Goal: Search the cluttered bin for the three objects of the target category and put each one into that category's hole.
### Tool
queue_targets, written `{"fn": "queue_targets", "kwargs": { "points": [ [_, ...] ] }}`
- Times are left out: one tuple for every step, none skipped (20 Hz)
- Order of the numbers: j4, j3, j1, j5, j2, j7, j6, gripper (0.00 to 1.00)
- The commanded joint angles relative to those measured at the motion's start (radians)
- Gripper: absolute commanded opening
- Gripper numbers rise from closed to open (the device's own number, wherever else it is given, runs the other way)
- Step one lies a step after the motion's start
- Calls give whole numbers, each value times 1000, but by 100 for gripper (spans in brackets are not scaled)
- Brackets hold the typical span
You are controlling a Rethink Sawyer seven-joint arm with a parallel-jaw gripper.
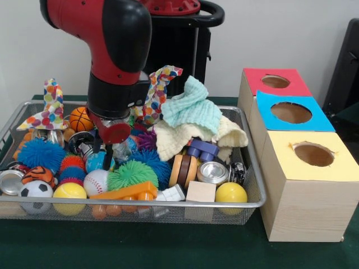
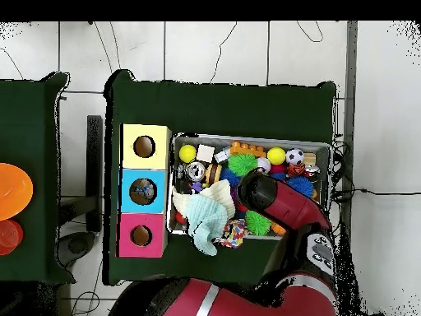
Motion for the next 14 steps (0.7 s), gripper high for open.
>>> {"fn": "queue_targets", "kwargs": {
  "points": [
    [35,71,-3,36,-20,141,77,100],
    [45,71,-5,32,-28,137,77,100],
    [60,71,-12,27,-44,129,82,100],
    [70,72,-14,25,-53,126,83,100],
    [85,78,-14,23,-60,127,72,100],
    [91,84,-17,23,-59,127,62,100],
    [98,96,-23,23,-49,130,36,100],
    [100,101,-24,24,-44,133,23,100],
    [93,101,-18,27,-31,141,15,100],
    [95,104,-17,30,-29,145,10,100],
    [85,106,-13,34,-18,151,5,100],
    [87,110,-14,35,-16,153,-1,100],
    [77,120,-19,40,-4,153,-10,100],
    [75,122,-19,40,1,155,-18,100]
  ]
}}
